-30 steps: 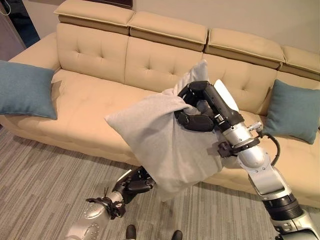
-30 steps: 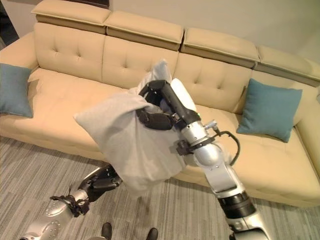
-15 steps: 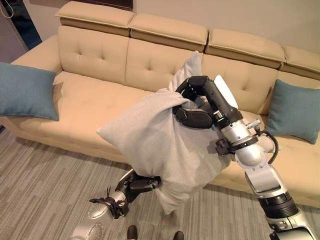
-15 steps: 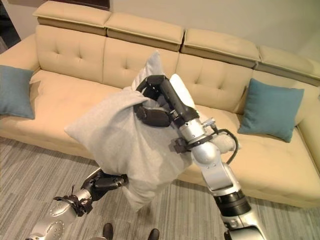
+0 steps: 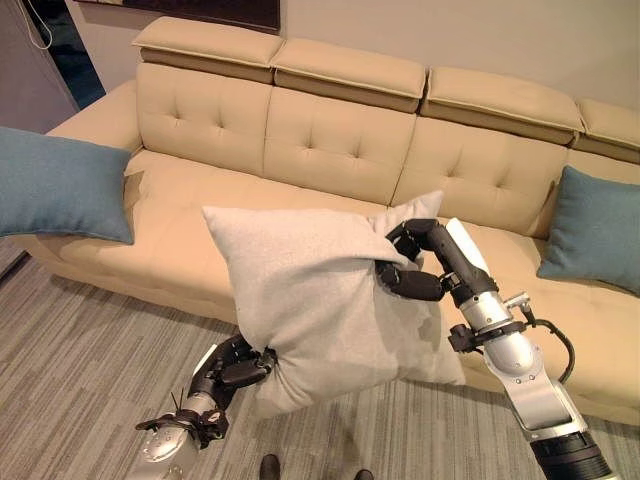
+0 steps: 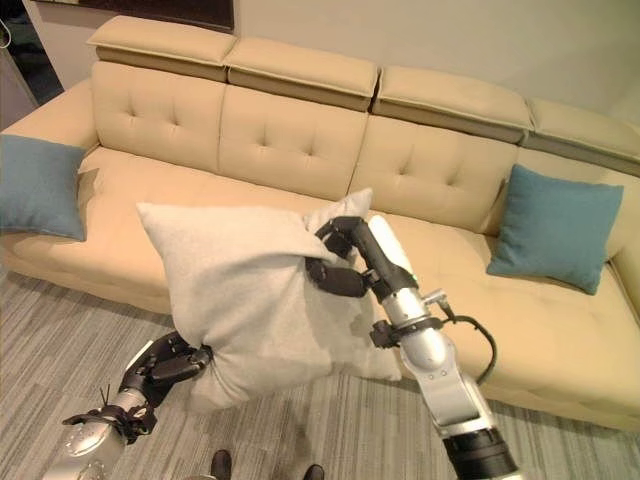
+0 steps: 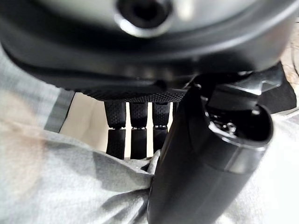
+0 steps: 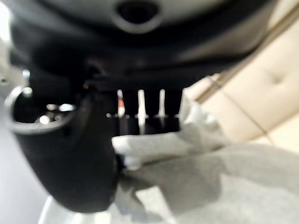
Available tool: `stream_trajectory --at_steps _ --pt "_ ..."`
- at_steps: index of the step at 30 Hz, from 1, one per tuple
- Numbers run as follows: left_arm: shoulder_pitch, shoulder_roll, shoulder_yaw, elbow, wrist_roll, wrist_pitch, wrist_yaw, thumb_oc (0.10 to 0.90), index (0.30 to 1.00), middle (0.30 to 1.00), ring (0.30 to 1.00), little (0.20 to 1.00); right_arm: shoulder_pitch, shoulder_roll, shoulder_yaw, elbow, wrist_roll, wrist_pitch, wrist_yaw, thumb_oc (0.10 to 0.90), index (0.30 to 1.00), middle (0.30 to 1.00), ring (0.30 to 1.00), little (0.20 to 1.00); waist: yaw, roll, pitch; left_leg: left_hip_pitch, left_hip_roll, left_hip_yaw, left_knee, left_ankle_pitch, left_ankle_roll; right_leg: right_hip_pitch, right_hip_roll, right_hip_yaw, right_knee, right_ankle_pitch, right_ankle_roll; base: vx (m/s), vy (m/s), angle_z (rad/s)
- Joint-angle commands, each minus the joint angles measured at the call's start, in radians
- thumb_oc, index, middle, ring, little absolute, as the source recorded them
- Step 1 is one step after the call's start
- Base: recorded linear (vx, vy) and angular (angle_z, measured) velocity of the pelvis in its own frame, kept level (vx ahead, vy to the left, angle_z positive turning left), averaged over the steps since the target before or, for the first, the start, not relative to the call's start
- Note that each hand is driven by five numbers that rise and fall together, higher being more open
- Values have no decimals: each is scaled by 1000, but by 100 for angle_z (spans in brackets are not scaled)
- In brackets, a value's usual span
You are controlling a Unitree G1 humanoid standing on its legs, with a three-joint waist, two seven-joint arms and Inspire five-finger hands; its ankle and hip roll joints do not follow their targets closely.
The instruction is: Pick up all the scattered cushions and arrange them neatly on the sofa.
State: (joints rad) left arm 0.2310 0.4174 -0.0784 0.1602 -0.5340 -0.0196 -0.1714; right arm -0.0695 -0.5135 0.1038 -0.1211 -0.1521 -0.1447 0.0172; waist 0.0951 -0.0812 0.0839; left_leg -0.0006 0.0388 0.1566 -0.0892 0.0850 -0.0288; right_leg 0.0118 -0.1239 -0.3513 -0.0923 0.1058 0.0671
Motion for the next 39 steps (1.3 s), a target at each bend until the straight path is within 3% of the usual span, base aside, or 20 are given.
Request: stream_trajectory --at_steps 1,6,7,8,9,20,28,30,34,39 --pt "-151 -52 -37 -72 -10 -194 -24 400 300 300 300 300 -77 42 -33 -48 13 -97 -33 400 300 300 300 300 6 4 -116 56 -9 -38 2 -131 -16 53 -41 -57 26 -76 92 -12 -30 -1" --pt "-147 -71 -49 -66 -7 -186 -6 400 300 300 300 300 -45 50 -27 -8 -23 -80 -52 416 324 324 324 324 -10 14 -115 59 -4 -31 2 -129 -19 56 -34 -50 20 -78 89 -10 -37 -1" --pt "-149 -73 -50 -66 -9 -185 -3 400 300 300 300 300 -46 50 -26 -1 -26 -78 -56 482 422 422 422 422 -12 15 -115 59 -3 -29 2 -129 -19 56 -34 -50 18 -78 89 -16 -47 -3" --pt "-157 -72 -54 -70 -8 -187 4 400 300 300 300 300 -51 48 -24 12 -30 -72 -65 731 796 796 796 796 -16 19 -116 59 -2 -27 2 -128 -20 54 -32 -46 15 -77 89 -12 -31 -4" --pt "-162 -72 -56 -71 -9 -188 7 400 300 300 300 300 -55 46 -24 18 -31 -70 -69 800 900 900 900 900 -18 20 -116 58 -1 -25 2 -128 -21 53 -32 -44 14 -77 89 -16 -31 -7" --pt "-209 -65 -52 -71 -17 -195 46 400 300 300 300 300 -130 6 -124 68 30 -54 -165 800 900 900 900 900 -32 26 -121 68 4 -17 2 -133 -25 60 -24 -32 8 -82 86 6 -21 -5" --pt "-231 -29 -54 -47 -21 -188 47 400 300 300 300 300 -159 -169 -108 214 73 -8 -126 800 900 900 900 900 -46 21 -123 67 5 -12 2 -129 -32 59 -21 -30 7 -79 88 3 -5 -1" --pt "-226 -7 -55 -66 -19 -186 33 400 300 300 300 300 -108 -193 -113 281 151 12 -73 800 900 900 900 900 -54 23 -120 62 3 -13 2 -127 -34 55 -21 -32 8 -77 90 -5 -3 2" --pt "-237 26 -57 -71 -3 -186 21 400 300 300 300 300 -45 -166 -104 394 228 23 -19 800 900 900 900 900 -64 28 -114 56 2 -13 2 -124 -37 50 -24 -32 9 -75 91 -4 -7 0" --pt "-244 58 -52 -74 13 -183 3 400 300 300 300 300 20 -116 -85 476 222 35 11 800 900 900 900 900 -73 41 -107 51 1 -10 2 -122 -37 44 -28 -34 9 -76 91 0 0 0"
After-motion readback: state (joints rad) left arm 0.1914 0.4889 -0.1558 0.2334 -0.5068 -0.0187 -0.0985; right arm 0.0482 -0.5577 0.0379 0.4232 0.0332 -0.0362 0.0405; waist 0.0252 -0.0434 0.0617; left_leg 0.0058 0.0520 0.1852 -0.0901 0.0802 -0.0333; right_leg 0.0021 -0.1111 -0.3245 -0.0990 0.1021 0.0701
